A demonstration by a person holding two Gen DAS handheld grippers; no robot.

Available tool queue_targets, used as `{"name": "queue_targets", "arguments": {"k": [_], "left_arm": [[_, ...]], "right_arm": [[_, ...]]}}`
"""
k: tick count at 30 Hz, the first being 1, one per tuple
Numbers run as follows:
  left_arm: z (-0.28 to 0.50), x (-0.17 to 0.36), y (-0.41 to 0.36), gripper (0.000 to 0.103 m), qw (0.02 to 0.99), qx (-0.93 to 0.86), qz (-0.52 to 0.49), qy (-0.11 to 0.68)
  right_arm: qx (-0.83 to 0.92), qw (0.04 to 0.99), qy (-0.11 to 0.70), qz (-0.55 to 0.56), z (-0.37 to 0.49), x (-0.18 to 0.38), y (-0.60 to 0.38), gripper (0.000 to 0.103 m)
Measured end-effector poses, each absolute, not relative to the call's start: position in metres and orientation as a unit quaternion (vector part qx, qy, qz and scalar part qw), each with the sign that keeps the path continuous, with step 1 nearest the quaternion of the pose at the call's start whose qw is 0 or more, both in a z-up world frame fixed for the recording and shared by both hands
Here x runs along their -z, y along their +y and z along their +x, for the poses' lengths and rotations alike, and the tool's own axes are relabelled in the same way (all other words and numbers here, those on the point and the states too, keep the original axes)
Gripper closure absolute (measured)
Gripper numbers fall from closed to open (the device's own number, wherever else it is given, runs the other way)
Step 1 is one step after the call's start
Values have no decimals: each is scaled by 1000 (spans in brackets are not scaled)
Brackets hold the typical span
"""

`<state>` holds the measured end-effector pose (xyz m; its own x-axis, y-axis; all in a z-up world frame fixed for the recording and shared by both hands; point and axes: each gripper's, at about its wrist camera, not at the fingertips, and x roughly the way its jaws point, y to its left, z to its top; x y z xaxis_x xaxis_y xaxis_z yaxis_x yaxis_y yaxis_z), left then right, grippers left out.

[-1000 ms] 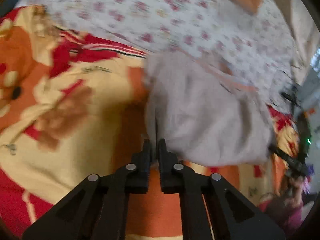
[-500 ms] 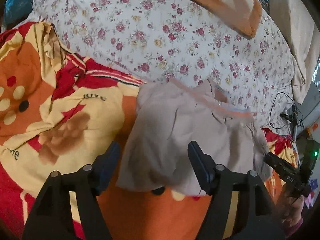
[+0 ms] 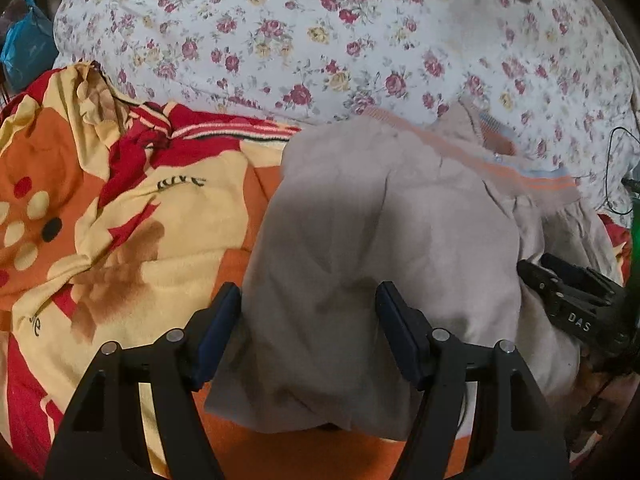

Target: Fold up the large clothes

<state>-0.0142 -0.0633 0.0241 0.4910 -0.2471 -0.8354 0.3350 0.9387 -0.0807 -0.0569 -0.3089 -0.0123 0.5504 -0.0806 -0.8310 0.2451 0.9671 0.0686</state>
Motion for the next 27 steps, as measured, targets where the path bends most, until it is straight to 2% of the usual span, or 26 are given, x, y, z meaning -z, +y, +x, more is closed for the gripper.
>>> {"name": "queue_targets", "arguments": {"k": [10,15,19,22,25,27], "left_arm": [[-14,-22,-61,32,861,161,40,480],[-15,-22,-62,32,862,159,42,479],[-14,-21,-60,31,858,161,38,486],[-9,-23,-50,31,850,175,-2,497],[0,-23,-39,21,838,187,-63,508],[4,-20,-36,21,829,194,-88,517]], "right_arm": [[66,893,439,75,-81,-28,-292,43],[51,884,463,37,-84,-11,-271,43],[55,874,481,36,-82,7,-271,39],[49,870,489,45,-82,-1,-275,39],[56,882,463,65,-89,-18,-288,38],[71,887,449,74,-89,-25,-297,38]]}}
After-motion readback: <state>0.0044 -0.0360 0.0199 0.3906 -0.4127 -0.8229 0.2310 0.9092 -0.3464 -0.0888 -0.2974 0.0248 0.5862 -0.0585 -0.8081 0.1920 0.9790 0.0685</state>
